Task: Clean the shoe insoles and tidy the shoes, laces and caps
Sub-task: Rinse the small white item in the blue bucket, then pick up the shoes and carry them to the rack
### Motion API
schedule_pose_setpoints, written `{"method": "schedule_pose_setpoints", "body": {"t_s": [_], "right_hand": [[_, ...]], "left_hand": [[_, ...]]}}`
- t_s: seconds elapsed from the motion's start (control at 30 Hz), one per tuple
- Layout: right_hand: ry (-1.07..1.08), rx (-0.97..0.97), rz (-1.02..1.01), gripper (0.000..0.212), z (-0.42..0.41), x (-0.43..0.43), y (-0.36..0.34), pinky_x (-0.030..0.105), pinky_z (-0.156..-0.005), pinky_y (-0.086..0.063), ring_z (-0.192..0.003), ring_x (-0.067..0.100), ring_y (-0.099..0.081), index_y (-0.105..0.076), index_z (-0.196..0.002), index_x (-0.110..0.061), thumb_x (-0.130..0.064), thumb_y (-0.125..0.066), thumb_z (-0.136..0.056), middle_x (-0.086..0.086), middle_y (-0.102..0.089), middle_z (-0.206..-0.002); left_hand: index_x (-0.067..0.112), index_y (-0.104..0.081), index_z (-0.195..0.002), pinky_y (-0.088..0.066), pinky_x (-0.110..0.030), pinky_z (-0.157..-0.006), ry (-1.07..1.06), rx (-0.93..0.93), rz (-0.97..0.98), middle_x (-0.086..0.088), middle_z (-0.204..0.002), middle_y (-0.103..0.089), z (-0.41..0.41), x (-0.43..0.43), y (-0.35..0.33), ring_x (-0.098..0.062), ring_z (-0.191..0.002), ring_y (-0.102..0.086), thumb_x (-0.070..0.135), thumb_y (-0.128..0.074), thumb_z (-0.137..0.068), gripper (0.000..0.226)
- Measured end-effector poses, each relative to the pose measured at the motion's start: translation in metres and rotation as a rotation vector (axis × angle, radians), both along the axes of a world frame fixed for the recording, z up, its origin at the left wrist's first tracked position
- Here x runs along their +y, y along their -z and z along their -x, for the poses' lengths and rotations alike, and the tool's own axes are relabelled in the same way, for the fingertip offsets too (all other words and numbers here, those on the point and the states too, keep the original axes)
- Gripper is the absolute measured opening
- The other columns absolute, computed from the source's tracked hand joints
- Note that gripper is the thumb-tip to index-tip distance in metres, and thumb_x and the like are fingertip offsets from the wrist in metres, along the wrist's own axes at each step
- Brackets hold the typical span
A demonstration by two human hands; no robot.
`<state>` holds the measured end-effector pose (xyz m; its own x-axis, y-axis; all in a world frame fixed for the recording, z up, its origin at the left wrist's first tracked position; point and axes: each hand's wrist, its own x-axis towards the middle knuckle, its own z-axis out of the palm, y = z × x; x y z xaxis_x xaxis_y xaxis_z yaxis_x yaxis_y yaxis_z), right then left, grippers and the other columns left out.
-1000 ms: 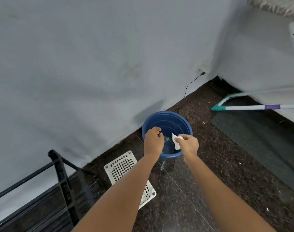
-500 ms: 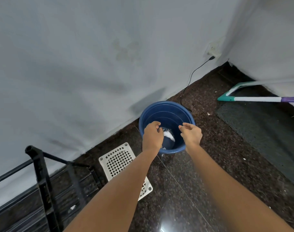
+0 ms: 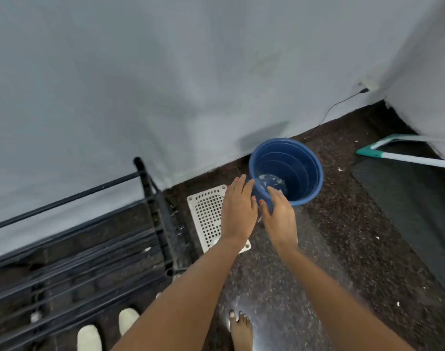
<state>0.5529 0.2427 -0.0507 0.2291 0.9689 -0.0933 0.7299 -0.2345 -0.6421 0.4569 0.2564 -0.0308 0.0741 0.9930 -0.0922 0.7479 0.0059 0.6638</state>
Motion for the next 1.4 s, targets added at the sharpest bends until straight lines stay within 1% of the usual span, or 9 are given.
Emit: {"method": "schedule_pose_setpoints", "body": {"t_s": [0.13, 0.3, 0.5, 0.63, 0.77, 0.93, 1.07, 1.27, 1.4], "right_hand": [[-0.150, -0.111, -0.006, 0.043, 0.054, -0.032, -0.022, 0.037, -0.108, -0.030, -0.128, 0.024, -0.041, -0.042, -0.133, -0.005, -0.017, -0.049, -0.093, 0.011, -0.046, -0.138], [-0.408, -0.270, -0.090, 0.045, 0.134, -0.065, -0.047, 0.044, -0.103, -0.033, -0.122, 0.033, -0.049, -0.048, -0.126, 0.003, -0.012, -0.047, -0.084, 0.019, -0.053, -0.129], [-0.696, -0.442, -0.105, 0.055, 0.225, -0.093, -0.070, 0.035, -0.108, -0.011, -0.127, 0.033, -0.042, -0.041, -0.131, 0.004, -0.027, -0.030, -0.087, 0.021, -0.045, -0.136], [-0.837, -0.447, -0.108, 0.062, 0.271, -0.116, -0.083, 0.032, -0.108, -0.007, -0.131, 0.029, -0.031, -0.037, -0.134, 0.002, -0.039, -0.029, -0.089, 0.020, -0.043, -0.138], [-0.996, -0.466, -0.126, 0.064, 0.328, -0.140, -0.086, 0.036, -0.113, -0.011, -0.131, 0.031, -0.036, -0.037, -0.134, 0.001, -0.043, -0.021, -0.090, 0.017, -0.041, -0.140], [-1.157, -0.483, -0.154, 0.070, 0.386, -0.177, -0.084, 0.043, -0.105, -0.025, -0.126, 0.031, -0.044, -0.041, -0.131, 0.001, -0.045, -0.003, -0.096, 0.017, -0.047, -0.136], [-1.281, -0.467, -0.181, 0.069, 0.425, -0.211, -0.078, 0.036, -0.108, -0.014, -0.128, 0.031, -0.042, -0.038, -0.133, 0.001, -0.045, -0.002, -0.096, 0.019, -0.045, -0.137], [-1.449, -0.490, -0.197, 0.072, 0.479, -0.272, -0.067, 0.042, -0.104, -0.030, -0.125, 0.030, -0.045, -0.041, -0.131, 0.001, -0.044, 0.003, -0.096, 0.017, -0.047, -0.135], [-1.542, -0.486, -0.201, 0.072, 0.520, -0.318, -0.053, 0.040, -0.107, -0.028, -0.124, 0.030, -0.047, -0.044, -0.130, 0.001, -0.043, 0.002, -0.096, 0.018, -0.049, -0.134]], "left_hand": [[0.012, -0.034, -0.143, -0.002, -0.027, -0.117, 0.012, 0.119, -0.001, -0.005, -0.154, -0.023, 0.057, -0.039, -0.022, -0.018, -0.145, -0.014, 0.014, -0.040, -0.098, 0.045], [0.015, -0.062, -0.121, -0.040, -0.038, -0.101, -0.062, 0.319, -0.042, -0.004, -0.130, -0.059, 0.131, -0.083, -0.052, -0.019, -0.121, -0.055, 0.021, -0.035, -0.083, 0.047], [0.011, -0.054, -0.130, -0.037, -0.042, -0.104, -0.232, 0.556, -0.011, -0.007, -0.139, -0.050, 0.224, -0.147, -0.064, -0.020, -0.128, -0.048, 0.030, -0.029, -0.088, 0.052], [0.009, -0.053, -0.130, -0.025, -0.038, -0.109, -0.415, 0.554, 0.031, -0.009, -0.139, -0.050, 0.275, -0.190, -0.077, -0.022, -0.127, -0.049, 0.031, -0.030, -0.090, 0.051], [0.008, -0.050, -0.133, -0.020, -0.037, -0.108, -0.615, 0.577, 0.055, -0.010, -0.141, -0.047, 0.330, -0.236, -0.082, -0.024, -0.129, -0.047, 0.031, -0.030, -0.092, 0.051], [0.007, -0.051, -0.132, -0.016, -0.036, -0.111, -0.815, 0.589, 0.080, -0.010, -0.139, -0.049, 0.374, -0.289, -0.076, -0.024, -0.127, -0.048, 0.031, -0.020, -0.099, 0.051], [0.006, -0.052, -0.131, -0.021, -0.038, -0.107, -0.934, 0.548, 0.141, -0.010, -0.139, -0.050, 0.399, -0.330, -0.073, -0.023, -0.126, -0.049, 0.028, -0.024, -0.095, 0.050], [0.008, -0.054, -0.129, -0.043, -0.038, -0.100, -1.108, 0.433, 0.219, -0.007, -0.137, -0.052, 0.433, -0.398, -0.063, -0.020, -0.126, -0.050, 0.027, 0.000, -0.101, 0.064], [0.006, -0.054, -0.129, -0.043, -0.037, -0.100, -1.144, 0.380, 0.255, -0.008, -0.136, -0.052, 0.460, -0.448, -0.048, -0.021, -0.124, -0.052, 0.028, -0.021, -0.098, 0.050]]}}
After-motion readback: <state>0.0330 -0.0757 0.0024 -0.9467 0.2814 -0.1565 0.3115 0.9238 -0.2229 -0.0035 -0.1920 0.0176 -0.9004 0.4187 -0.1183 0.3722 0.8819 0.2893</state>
